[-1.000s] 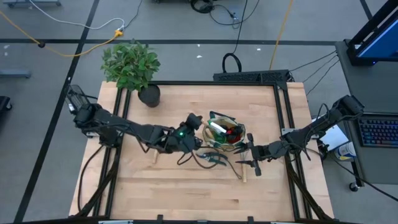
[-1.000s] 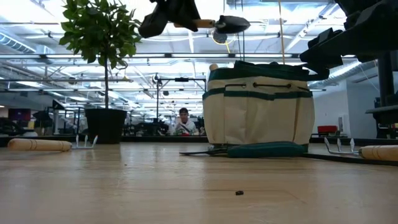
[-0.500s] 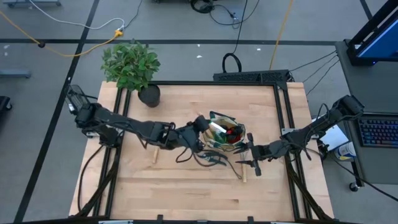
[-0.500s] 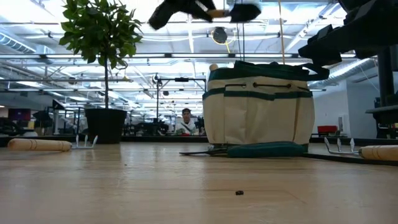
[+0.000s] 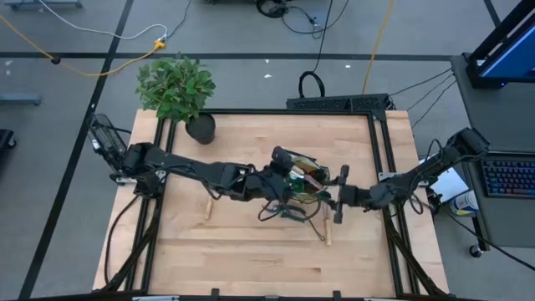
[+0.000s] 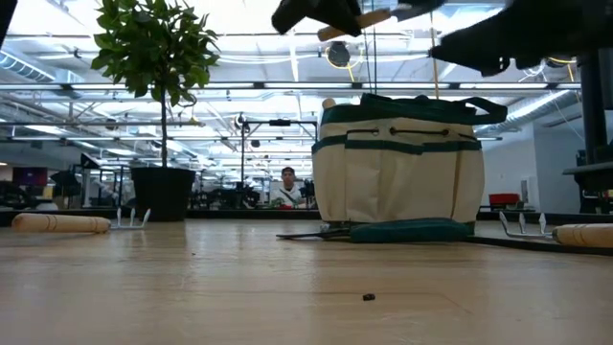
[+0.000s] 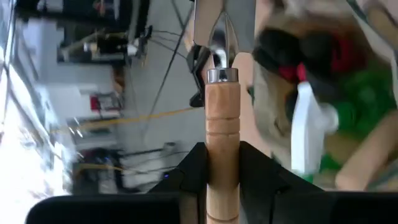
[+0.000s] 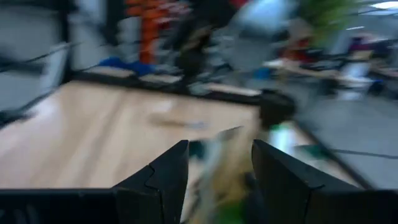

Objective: Pick & Place Garden tools in Gardening bag
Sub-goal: Put the trowel into the gardening bag

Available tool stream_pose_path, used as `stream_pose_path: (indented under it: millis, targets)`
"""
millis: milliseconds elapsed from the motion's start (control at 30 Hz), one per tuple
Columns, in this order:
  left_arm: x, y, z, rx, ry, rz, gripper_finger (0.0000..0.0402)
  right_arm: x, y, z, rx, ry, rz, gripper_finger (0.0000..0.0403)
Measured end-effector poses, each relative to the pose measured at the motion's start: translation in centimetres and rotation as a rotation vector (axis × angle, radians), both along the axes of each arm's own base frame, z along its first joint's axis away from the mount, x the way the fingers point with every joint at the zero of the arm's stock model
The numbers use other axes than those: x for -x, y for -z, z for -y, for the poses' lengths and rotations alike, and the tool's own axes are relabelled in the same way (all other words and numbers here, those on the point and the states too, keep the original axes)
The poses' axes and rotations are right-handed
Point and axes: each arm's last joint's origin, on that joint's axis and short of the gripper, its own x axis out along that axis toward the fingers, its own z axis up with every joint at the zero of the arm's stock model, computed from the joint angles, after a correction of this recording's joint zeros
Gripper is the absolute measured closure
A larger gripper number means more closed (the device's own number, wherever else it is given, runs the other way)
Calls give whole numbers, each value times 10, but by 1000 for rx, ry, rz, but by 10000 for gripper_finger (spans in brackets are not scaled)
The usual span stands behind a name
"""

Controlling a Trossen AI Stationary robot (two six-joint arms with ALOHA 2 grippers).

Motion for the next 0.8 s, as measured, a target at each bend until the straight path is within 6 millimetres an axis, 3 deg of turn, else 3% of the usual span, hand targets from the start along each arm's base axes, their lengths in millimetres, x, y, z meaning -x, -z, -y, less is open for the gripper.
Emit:
stream_pose_path:
  millis: [233, 467, 667, 800]
  targets:
    - [-11, -15, 4, 348, 4, 328, 336, -3, -16, 7, 41, 23, 134, 232]
    - [-21, -38, 6, 732, 240, 588, 336, -4, -28, 11, 154, -46, 246, 240]
    - [-27, -35, 4, 751, 267, 605, 336, 2, -46, 9, 189, -130, 441, 270]
    - [-32, -30, 4, 755, 269, 614, 336, 1, -43, 10, 194, -115, 414, 276]
